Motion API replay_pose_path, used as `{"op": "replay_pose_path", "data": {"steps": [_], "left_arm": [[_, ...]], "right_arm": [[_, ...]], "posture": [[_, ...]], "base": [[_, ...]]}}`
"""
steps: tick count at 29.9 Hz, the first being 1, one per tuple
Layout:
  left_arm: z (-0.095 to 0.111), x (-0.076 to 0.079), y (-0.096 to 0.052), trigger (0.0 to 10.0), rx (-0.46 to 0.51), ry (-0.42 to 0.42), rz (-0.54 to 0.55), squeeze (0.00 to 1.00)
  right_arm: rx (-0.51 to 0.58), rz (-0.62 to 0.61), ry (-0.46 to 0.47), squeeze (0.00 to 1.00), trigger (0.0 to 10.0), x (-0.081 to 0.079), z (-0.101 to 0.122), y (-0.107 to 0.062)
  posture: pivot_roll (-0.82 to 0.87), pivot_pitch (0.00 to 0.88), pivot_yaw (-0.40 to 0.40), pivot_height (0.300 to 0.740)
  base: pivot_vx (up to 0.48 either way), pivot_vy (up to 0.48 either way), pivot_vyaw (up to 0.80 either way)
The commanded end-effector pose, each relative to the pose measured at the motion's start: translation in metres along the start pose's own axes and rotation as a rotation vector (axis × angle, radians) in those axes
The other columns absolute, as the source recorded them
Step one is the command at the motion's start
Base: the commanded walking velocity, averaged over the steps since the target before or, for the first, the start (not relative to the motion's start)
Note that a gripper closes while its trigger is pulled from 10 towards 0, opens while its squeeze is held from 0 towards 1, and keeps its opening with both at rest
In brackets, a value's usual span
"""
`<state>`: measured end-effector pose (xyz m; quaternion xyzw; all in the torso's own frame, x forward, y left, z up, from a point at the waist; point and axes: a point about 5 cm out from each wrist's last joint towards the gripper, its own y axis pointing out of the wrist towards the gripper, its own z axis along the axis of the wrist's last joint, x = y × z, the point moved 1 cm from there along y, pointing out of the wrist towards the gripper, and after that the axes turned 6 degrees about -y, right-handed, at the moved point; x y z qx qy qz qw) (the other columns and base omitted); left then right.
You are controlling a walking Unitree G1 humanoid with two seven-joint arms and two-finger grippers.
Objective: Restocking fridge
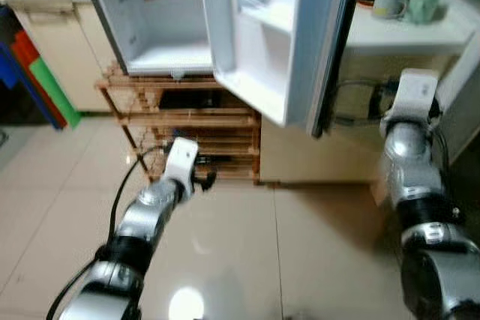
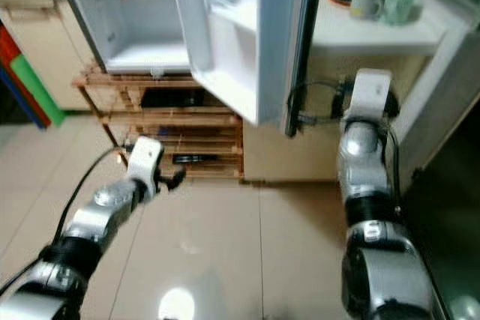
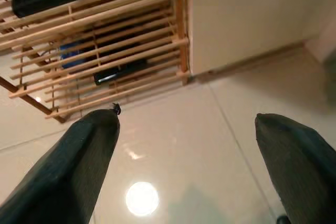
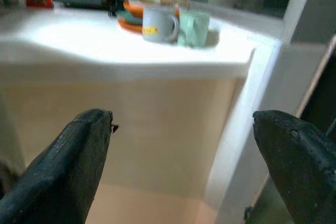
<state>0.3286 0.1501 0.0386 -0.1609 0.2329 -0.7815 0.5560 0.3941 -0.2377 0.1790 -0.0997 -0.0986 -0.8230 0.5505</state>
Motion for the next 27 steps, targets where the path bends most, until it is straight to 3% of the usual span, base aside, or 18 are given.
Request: {"op": "replay_pose_path", "data": {"steps": [1,6,10,12,14,20,22,25,27], "left_arm": [[0.000,-0.003,0.001,10.0,-0.031,0.079,-0.017,0.00],[-0.020,-0.015,-0.006,10.0,-0.107,0.143,0.007,0.00],[-0.060,-0.018,-0.030,10.0,-0.193,0.144,-0.002,0.00],[-0.085,-0.014,-0.046,10.0,-0.249,0.135,-0.014,0.00],[-0.097,-0.010,-0.056,10.0,-0.268,0.125,-0.019,0.00],[-0.111,0.004,-0.069,10.0,-0.286,0.127,-0.058,0.00],[-0.104,0.010,-0.068,10.0,-0.260,0.132,-0.085,0.00],[-0.101,0.012,-0.067,10.0,-0.251,0.133,-0.092,0.00],[-0.096,0.016,-0.066,10.0,-0.242,0.139,-0.108,0.00]], "right_arm": [[0.022,0.019,-0.021,0.00,10.0,-0.005,0.013,0.006],[0.057,0.048,-0.070,0.00,10.0,-0.019,0.034,0.013],[0.040,0.046,-0.122,0.00,10.0,-0.028,0.029,0.011],[0.004,0.030,-0.150,0.00,10.0,-0.026,0.020,0.010],[-0.013,0.018,-0.152,0.00,10.0,-0.024,0.015,0.010],[-0.002,0.054,0.001,0.00,10.0,-0.033,0.023,0.009],[0.037,0.131,0.114,0.00,10.0,-0.050,0.036,0.006],[0.055,0.171,0.155,0.00,10.0,-0.058,0.041,0.004],[0.122,0.295,0.253,0.00,10.0,-0.083,0.060,-0.005]], "posture": [[0.03,0.000,0.046,0.740],[0.07,0.000,0.040,0.740],[0.11,0.004,0.045,0.740],[0.11,0.037,0.047,0.740],[0.10,0.061,0.047,0.740],[0.06,0.106,0.054,0.740],[0.05,0.112,0.057,0.740],[0.04,0.114,0.057,0.740],[0.02,0.110,0.061,0.740]], "base": [[0.000,0.000,0.00],[0.000,0.000,0.00],[0.000,0.000,0.00],[0.000,0.000,0.00],[0.000,0.000,0.00],[0.000,0.000,0.00],[0.000,0.000,0.00],[0.000,0.000,0.00],[0.000,0.000,0.00]]}}
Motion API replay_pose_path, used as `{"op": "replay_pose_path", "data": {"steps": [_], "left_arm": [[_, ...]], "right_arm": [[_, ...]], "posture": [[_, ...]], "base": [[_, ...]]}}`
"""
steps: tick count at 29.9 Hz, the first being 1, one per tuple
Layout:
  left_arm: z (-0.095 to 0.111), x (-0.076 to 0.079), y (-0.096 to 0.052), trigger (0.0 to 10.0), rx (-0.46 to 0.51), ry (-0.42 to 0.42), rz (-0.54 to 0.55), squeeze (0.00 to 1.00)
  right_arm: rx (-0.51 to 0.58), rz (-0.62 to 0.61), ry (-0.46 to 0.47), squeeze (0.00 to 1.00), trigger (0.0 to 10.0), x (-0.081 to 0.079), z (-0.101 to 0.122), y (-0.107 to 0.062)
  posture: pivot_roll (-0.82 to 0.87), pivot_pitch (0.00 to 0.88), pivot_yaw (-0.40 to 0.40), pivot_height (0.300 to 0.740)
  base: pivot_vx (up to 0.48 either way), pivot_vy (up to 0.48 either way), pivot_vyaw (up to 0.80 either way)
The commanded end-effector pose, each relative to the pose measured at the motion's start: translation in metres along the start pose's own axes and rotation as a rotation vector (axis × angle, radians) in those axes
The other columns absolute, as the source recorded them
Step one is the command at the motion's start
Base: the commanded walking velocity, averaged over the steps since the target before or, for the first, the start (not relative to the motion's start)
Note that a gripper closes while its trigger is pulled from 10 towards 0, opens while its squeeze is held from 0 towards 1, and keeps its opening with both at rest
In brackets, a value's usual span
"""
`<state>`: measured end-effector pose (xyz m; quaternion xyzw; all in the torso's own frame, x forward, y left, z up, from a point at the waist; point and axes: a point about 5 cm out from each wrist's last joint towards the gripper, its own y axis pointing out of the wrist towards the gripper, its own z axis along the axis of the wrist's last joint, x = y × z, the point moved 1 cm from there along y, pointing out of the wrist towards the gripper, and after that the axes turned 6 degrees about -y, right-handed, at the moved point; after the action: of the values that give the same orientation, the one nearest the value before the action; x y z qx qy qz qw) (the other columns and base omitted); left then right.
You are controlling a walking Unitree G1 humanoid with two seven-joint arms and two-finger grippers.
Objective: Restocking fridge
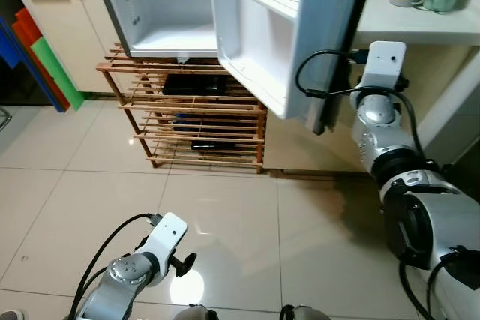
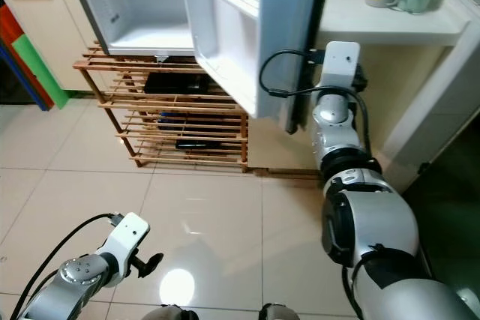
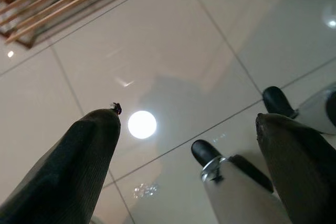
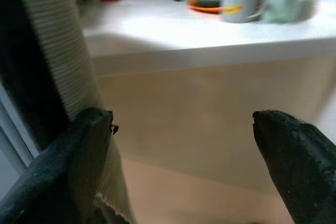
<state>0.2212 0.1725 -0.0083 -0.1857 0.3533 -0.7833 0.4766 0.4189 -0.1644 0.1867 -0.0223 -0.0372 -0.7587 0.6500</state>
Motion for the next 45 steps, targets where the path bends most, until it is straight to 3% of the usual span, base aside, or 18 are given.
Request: {"op": "replay_pose_path", "data": {"steps": [1,7,9,10,12,14,15,17,18,20,23,26,27,29,32,36,40,45], "left_arm": [[0.003,0.002,-0.001,10.0,0.000,0.007,-0.012,0.00],[0.013,0.009,0.009,10.0,0.011,0.009,-0.042,0.00],[0.019,0.011,0.012,10.0,0.029,0.004,-0.049,0.00],[0.019,0.011,0.012,10.0,0.029,0.004,-0.049,0.00],[0.031,0.016,0.019,10.0,0.057,0.006,-0.071,0.00],[0.038,0.017,0.024,10.0,0.065,0.010,-0.081,0.00],[0.054,0.023,0.032,10.0,0.092,0.039,-0.119,0.00],[0.061,0.025,0.035,10.0,0.109,0.052,-0.131,0.00],[0.069,0.028,0.036,10.0,0.136,0.065,-0.148,0.00],[0.092,0.032,0.037,10.0,0.228,0.069,-0.160,0.00],[0.124,0.030,0.034,10.0,0.373,0.047,-0.146,0.00],[0.183,0.018,0.010,10.0,0.693,-0.092,-0.083,0.00],[0.192,0.015,0.006,10.0,0.738,-0.129,-0.078,0.00],[0.217,0.010,-0.009,10.0,0.863,-0.144,-0.047,0.00],[0.237,0.005,-0.023,10.0,0.964,-0.140,-0.024,0.00],[0.245,0.001,-0.030,10.0,1.012,-0.176,-0.035,0.00],[0.248,-0.011,-0.032,10.0,1.016,-0.195,0.018,0.00],[0.244,-0.014,-0.030,10.0,1.000,-0.163,0.046,0.00]], "right_arm": [[0.115,0.095,0.057,0.00,10.0,-0.022,0.031,0.002],[0.206,0.441,0.228,0.00,10.0,-0.089,0.046,-0.023],[0.166,0.681,0.316,0.00,10.0,-0.131,0.041,-0.065],[0.166,0.681,0.316,0.00,10.0,-0.131,0.041,-0.065],[0.124,0.907,0.446,0.00,10.0,-0.162,0.043,-0.117],[0.116,0.972,0.499,0.00,10.0,-0.168,0.046,-0.128],[0.106,0.987,0.655,0.00,10.0,-0.162,0.057,-0.131],[0.109,0.977,0.693,0.00,10.0,-0.156,0.059,-0.126],[0.104,0.982,0.740,0.00,10.0,-0.147,0.060,-0.124],[0.104,0.933,0.726,0.00,10.0,-0.122,0.054,-0.112],[0.103,0.783,0.646,0.00,10.0,-0.092,0.041,-0.095],[0.058,0.448,0.304,0.00,10.0,-0.040,0.008,-0.074],[0.042,0.374,0.217,0.00,10.0,-0.029,0.000,-0.070],[0.003,0.269,0.168,0.00,10.0,-0.007,-0.014,-0.062],[-0.027,0.205,0.130,0.00,10.0,0.009,-0.027,-0.059],[-0.051,0.183,0.175,0.00,10.0,0.011,-0.033,-0.058],[-0.047,0.231,0.149,0.00,10.0,-0.009,-0.037,-0.059],[-0.022,0.264,0.118,0.00,10.0,-0.019,-0.037,-0.061]], "posture": [[0.02,0.110,0.061,0.740],[0.00,0.057,0.042,0.740],[-0.01,0.030,0.040,0.740],[-0.01,0.030,0.040,0.740],[-0.04,0.000,0.047,0.740],[-0.05,0.000,0.051,0.740],[-0.07,0.000,0.063,0.740],[-0.08,0.000,0.067,0.740],[-0.09,0.000,0.075,0.740],[-0.10,0.000,0.085,0.740],[-0.11,0.000,0.083,0.740],[-0.11,0.000,0.074,0.740],[-0.11,0.000,0.073,0.740],[-0.10,0.000,0.062,0.740],[-0.09,0.000,0.055,0.740],[-0.08,0.000,0.050,0.740],[-0.06,0.000,0.039,0.740],[-0.05,0.000,0.030,0.740]], "base": [[0.000,0.000,0.00],[0.000,0.000,0.00],[0.000,0.000,0.00],[0.000,0.000,0.00],[0.000,0.000,0.00],[0.000,0.000,0.00],[0.000,0.000,0.00],[0.000,0.000,0.00],[0.000,0.000,0.00],[0.000,0.000,0.00],[0.000,0.000,0.00],[0.000,0.000,0.00],[0.000,0.000,0.00],[0.000,0.000,0.00],[0.000,0.000,0.00],[0.000,0.156,0.00],[0.000,0.480,-0.69],[0.000,0.480,-0.74]]}}
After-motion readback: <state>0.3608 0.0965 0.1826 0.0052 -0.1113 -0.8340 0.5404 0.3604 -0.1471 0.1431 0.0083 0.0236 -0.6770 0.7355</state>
